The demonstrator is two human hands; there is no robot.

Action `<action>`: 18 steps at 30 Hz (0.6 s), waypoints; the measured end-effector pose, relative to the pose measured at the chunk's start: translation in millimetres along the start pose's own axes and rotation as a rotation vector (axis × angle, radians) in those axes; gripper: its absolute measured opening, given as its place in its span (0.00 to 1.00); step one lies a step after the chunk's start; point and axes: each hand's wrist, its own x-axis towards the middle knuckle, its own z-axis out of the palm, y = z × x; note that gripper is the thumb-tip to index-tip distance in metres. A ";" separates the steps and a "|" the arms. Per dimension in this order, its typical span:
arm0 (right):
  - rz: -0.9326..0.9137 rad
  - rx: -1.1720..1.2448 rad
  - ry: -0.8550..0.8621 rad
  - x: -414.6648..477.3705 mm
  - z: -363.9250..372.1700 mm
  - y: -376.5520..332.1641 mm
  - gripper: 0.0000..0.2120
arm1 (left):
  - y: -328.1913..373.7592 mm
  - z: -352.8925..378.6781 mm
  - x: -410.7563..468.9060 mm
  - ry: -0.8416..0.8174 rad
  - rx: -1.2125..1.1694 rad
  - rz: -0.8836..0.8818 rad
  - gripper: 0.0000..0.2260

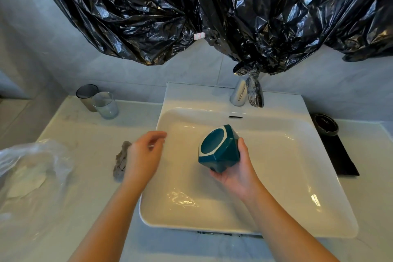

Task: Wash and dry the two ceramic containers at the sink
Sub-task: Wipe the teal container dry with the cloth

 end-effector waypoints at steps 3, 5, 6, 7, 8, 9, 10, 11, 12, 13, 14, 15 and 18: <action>-0.083 -0.233 -0.035 0.1 -1.1 -3.9 0.35 | 42.6 14.6 -23.2 -0.368 -0.348 -0.111 0.12; -0.177 -0.434 -0.054 -1.7 -2.7 -8.7 0.41 | 54.5 22.8 -29.5 -0.504 -0.478 -0.226 0.12; -0.228 -0.545 -0.044 -2.4 -4.6 -11.3 0.40 | 56.0 25.6 -29.6 -0.519 -0.487 -0.240 0.12; -0.277 -0.672 -0.024 -4.4 -5.0 -14.8 0.37 | 56.6 27.7 -28.7 -0.518 -0.481 -0.247 0.12; -0.332 -0.821 -0.002 -6.9 -5.7 -18.7 0.35 | 55.7 29.2 -27.0 -0.514 -0.462 -0.258 0.13; -0.389 -0.984 0.007 -9.8 -6.1 -22.8 0.35 | 54.9 31.0 -25.7 -0.520 -0.441 -0.282 0.14; -0.441 -1.143 0.000 -11.8 -7.8 -26.6 0.37 | 53.5 33.7 -24.9 -0.536 -0.431 -0.321 0.15; -0.474 -1.291 -0.013 -14.5 -7.8 -30.0 0.39 | 51.9 36.9 -25.2 -0.561 -0.437 -0.367 0.16; -0.489 -1.429 -0.021 -17.6 -6.5 -32.6 0.41 | 50.9 40.1 -26.2 -0.585 -0.446 -0.403 0.17; -0.494 -1.563 -0.018 -20.3 -4.2 -34.6 0.42 | 49.9 43.8 -27.6 -0.600 -0.449 -0.425 0.18; -0.507 -1.687 -0.007 -22.7 -2.3 -36.4 0.43 | 49.3 47.8 -29.1 -0.610 -0.438 -0.434 0.18; -0.530 -1.792 0.000 -24.0 0.3 -37.0 0.43 | 48.5 50.7 -30.1 -0.618 -0.423 -0.439 0.18; -0.620 -1.965 -0.012 -27.3 3.7 -34.3 0.43 | 49.9 56.3 -31.5 -0.631 -0.394 -0.458 0.18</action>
